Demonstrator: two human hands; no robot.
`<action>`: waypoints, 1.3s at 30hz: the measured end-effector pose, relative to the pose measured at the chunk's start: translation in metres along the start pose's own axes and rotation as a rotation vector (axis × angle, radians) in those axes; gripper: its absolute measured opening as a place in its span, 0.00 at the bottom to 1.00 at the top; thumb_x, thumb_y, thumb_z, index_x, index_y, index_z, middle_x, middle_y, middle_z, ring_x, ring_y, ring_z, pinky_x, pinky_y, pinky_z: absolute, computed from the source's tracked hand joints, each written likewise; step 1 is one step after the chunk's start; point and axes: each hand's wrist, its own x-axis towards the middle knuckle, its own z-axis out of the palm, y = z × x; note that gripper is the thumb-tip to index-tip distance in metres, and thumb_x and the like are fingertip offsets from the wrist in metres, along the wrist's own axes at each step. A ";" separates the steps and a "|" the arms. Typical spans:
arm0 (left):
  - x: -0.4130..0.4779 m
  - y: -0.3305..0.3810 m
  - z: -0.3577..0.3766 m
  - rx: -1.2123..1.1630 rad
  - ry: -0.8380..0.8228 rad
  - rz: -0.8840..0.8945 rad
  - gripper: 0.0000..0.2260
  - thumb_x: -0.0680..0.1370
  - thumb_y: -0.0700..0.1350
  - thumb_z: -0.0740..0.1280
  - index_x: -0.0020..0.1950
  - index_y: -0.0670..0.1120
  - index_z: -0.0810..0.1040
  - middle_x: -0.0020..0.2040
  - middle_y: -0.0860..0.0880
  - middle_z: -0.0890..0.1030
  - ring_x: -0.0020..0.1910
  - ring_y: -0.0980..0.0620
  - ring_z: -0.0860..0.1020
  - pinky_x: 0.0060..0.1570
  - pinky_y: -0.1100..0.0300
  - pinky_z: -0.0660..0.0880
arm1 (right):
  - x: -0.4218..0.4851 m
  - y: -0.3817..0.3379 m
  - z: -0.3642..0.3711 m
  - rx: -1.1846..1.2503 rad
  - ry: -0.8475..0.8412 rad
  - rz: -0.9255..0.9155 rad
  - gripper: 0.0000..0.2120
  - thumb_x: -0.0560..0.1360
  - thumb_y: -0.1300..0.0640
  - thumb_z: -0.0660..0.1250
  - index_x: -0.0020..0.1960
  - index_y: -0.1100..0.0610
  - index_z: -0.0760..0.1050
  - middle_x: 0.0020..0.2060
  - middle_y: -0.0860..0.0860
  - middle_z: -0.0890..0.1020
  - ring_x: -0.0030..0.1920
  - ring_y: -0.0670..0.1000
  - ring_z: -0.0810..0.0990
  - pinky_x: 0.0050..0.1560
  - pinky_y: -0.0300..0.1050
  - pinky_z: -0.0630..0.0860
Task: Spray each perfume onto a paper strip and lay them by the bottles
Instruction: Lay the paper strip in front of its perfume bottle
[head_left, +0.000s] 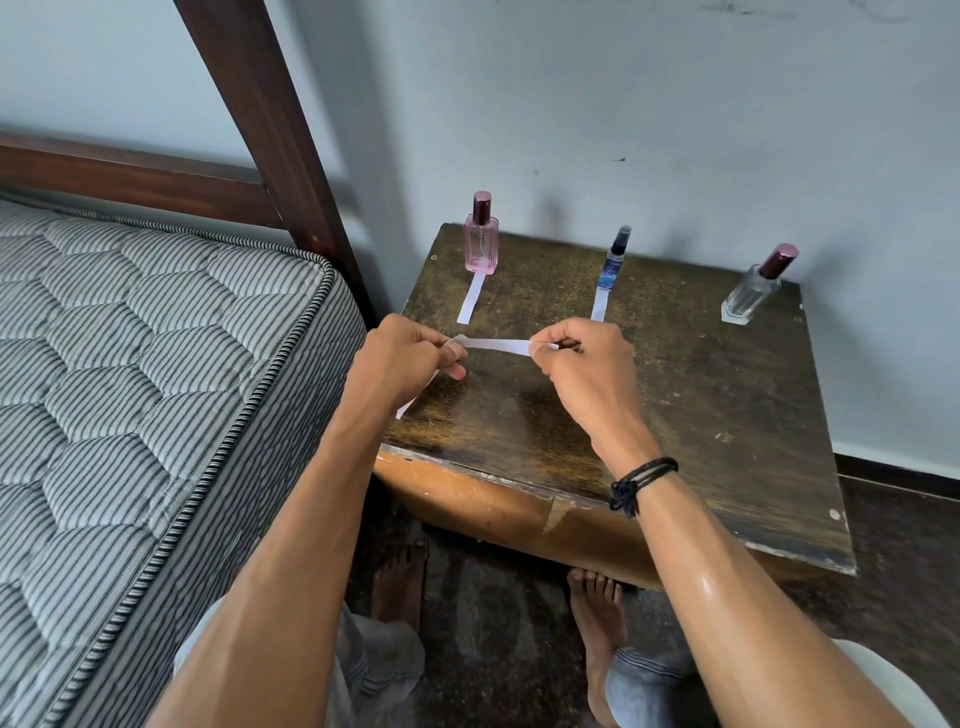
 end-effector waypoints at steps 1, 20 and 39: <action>0.000 0.000 0.000 -0.002 -0.010 0.002 0.08 0.79 0.47 0.71 0.42 0.51 0.88 0.40 0.59 0.87 0.59 0.59 0.79 0.63 0.52 0.70 | 0.000 0.000 -0.001 -0.005 0.008 0.000 0.05 0.78 0.58 0.71 0.45 0.51 0.84 0.42 0.43 0.84 0.44 0.47 0.82 0.54 0.54 0.81; -0.008 -0.010 -0.054 -0.278 0.182 -0.020 0.07 0.79 0.42 0.70 0.43 0.45 0.87 0.42 0.47 0.88 0.50 0.48 0.84 0.56 0.49 0.78 | 0.021 0.003 -0.070 0.165 0.453 0.061 0.10 0.78 0.62 0.69 0.43 0.49 0.80 0.38 0.50 0.84 0.42 0.53 0.85 0.46 0.49 0.83; -0.007 0.007 -0.006 -0.342 0.021 -0.088 0.07 0.74 0.37 0.75 0.51 0.43 0.86 0.48 0.44 0.86 0.41 0.54 0.79 0.35 0.67 0.72 | 0.022 0.009 -0.059 0.392 0.188 0.191 0.09 0.77 0.67 0.71 0.42 0.55 0.83 0.38 0.52 0.86 0.36 0.48 0.83 0.45 0.41 0.84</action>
